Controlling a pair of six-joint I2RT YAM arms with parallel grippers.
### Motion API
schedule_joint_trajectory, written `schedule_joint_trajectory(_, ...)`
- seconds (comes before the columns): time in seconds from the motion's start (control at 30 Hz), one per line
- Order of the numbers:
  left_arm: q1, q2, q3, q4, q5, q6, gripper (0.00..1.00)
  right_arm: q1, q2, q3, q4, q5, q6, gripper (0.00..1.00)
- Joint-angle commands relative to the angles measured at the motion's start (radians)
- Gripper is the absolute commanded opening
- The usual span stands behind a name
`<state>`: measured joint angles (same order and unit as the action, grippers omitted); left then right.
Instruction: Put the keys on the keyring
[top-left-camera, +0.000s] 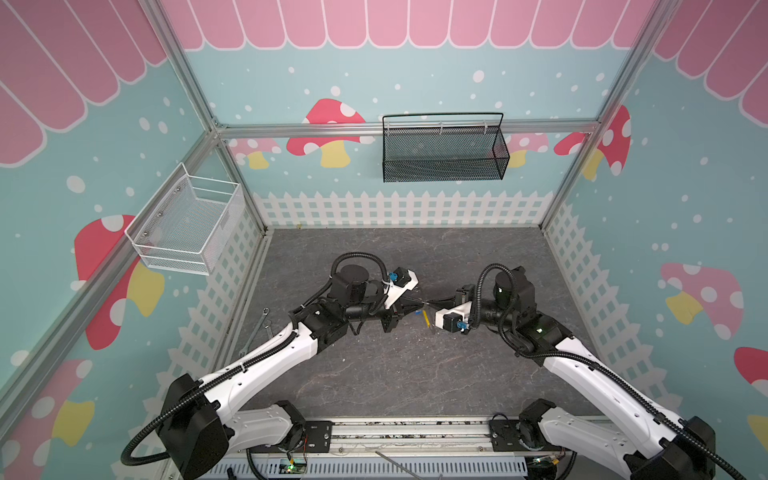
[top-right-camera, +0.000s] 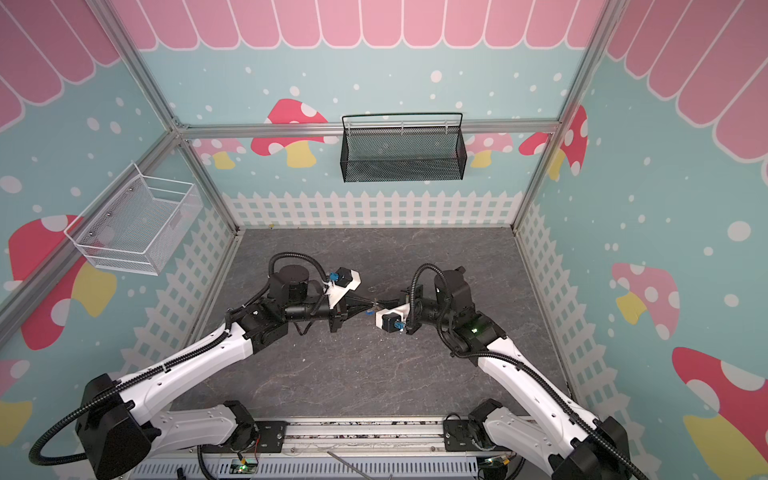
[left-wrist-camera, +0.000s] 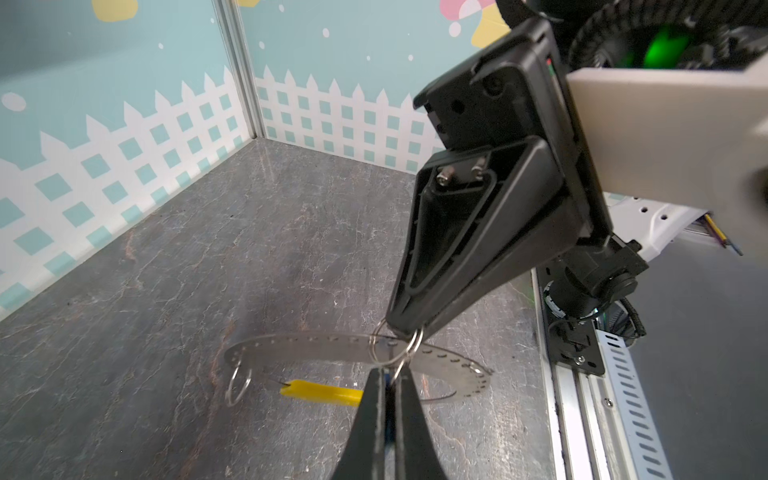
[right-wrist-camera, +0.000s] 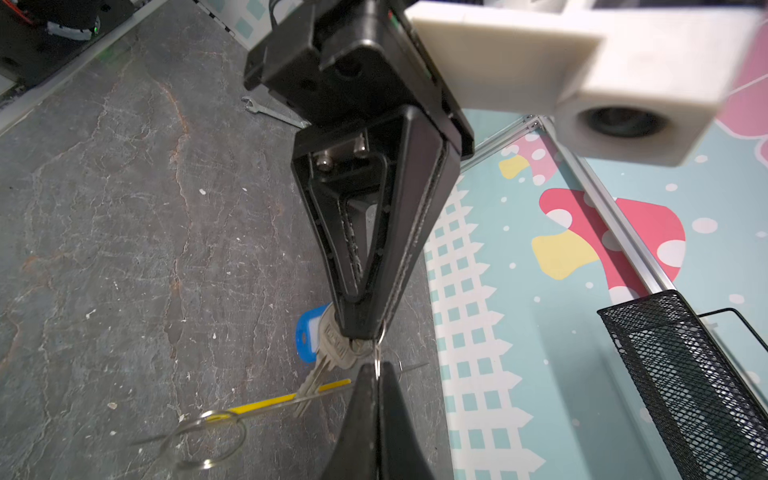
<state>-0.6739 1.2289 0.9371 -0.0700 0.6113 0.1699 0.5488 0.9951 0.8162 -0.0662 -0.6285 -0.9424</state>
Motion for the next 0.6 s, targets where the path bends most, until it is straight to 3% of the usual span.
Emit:
schedule_joint_trajectory(0.0, 0.017, 0.022, 0.016, -0.017, 0.038, -0.022, 0.00, -0.007, -0.033, -0.007, 0.106, -0.090, 0.040, 0.00)
schedule_joint_trajectory(0.43, 0.037, 0.067, 0.023, 0.022, 0.091, -0.081, 0.00, -0.012, -0.013, -0.025, 0.202, -0.177, 0.132, 0.00)
schedule_joint_trajectory(0.57, 0.039, 0.031, -0.007, 0.046, 0.032, -0.068, 0.20, -0.026, -0.003, -0.031, 0.225, -0.185, 0.186, 0.00)
